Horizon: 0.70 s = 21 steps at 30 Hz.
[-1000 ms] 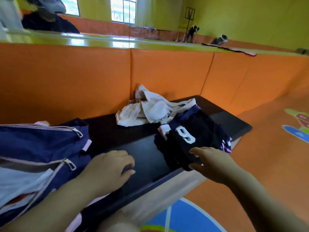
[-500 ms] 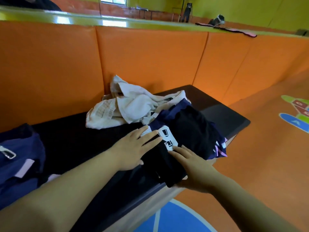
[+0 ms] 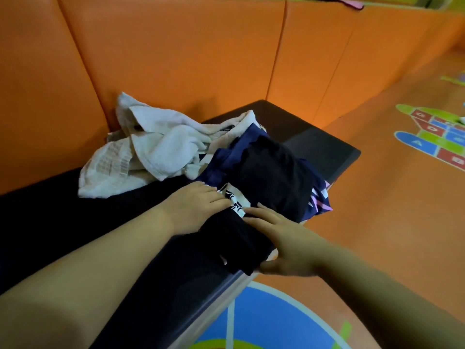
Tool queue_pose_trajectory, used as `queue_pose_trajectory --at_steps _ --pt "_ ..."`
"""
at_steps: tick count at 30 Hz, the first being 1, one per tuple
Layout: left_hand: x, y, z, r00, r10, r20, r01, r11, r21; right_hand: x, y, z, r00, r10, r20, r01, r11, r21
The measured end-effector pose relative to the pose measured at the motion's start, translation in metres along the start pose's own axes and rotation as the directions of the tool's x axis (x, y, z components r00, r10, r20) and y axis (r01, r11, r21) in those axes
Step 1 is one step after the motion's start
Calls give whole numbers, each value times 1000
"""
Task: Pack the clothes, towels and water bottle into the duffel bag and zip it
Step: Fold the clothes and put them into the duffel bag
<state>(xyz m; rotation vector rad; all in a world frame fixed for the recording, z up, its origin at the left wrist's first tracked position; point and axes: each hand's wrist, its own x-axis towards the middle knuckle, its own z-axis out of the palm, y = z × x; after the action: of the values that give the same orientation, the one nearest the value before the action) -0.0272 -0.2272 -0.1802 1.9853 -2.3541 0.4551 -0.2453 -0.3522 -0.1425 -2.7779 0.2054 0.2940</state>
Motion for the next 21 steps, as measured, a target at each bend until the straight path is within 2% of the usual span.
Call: queue_pose_trajectory --at_steps 3,8,11,15,17,21 --pt "3 5 -4 999 -23 -34 24 999 21 -3 -4 -8 997 47 65 -49 998 37" --pt "-3 35 -20 993 -95 70 86 989 121 -13 -41 -5 974 202 98 -205 979 14" --pt "-14 54 -35 972 -184 144 167 979 119 -16 -66 10 961 273 31 -269 957 -108" --pt "-30 82 -65 906 -293 305 268 956 122 -19 -89 31 945 306 -119 -322 935 -151" --pt "-41 91 -73 858 -340 384 329 940 96 -21 -99 44 941 297 -162 -322 933 -163" --pt "-68 106 -93 804 -402 439 443 896 9 -24 -114 64 938 203 -282 -268 938 -219"
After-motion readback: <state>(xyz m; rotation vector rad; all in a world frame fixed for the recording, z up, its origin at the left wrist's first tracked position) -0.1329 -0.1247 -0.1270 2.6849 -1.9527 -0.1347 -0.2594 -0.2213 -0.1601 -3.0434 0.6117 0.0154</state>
